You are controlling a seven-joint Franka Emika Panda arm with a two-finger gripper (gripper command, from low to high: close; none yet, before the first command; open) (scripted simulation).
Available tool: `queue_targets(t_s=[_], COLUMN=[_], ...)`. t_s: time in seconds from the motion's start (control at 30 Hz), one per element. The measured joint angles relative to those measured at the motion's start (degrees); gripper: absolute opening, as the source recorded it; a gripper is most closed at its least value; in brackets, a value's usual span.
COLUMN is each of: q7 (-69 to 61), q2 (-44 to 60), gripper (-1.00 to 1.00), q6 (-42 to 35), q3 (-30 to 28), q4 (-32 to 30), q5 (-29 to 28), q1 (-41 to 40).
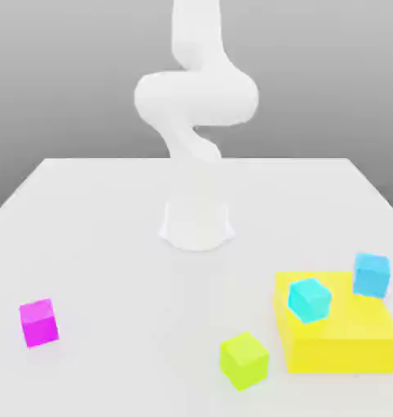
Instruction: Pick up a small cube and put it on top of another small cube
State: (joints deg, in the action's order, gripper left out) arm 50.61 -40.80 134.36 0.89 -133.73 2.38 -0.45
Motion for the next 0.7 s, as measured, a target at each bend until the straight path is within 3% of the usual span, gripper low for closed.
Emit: queue_targets(t_s=[0.4,0.57,0.7], q7=[26.9,41.3,55.3], q2=[24.2,34.2,42.3], gripper=[0.0,0.0,0.0], q6=[12.4,17.8,22.1], q3=[7.9,11.1,11.2], q4=[-9.3,-13.3,-16.5], q5=[6.3,4.1,-1.0], q1=[-2.4,-3.2,-2.0])
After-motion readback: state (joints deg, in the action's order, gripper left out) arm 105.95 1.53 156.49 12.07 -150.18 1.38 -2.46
